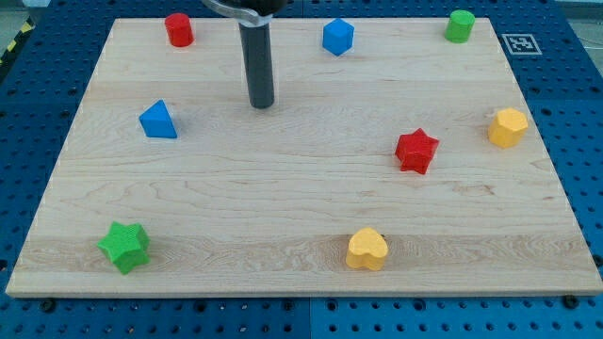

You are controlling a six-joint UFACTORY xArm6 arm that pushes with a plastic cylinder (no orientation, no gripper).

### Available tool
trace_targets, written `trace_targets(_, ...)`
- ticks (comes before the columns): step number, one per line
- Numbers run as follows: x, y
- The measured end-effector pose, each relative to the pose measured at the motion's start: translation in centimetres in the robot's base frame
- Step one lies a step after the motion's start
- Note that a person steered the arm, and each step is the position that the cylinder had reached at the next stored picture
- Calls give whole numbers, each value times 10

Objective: Place your hand at the top left corner

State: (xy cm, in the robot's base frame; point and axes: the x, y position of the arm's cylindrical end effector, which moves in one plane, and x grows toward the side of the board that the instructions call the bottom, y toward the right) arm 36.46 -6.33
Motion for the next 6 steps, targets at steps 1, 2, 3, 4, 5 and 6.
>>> trace_targets(1, -2, -8)
trace_targets(2, -2, -26)
trace_targets(3, -10, -59)
trace_targets(4, -17, -92)
trace_targets(5, -30, -129)
trace_targets(6, -53, -166)
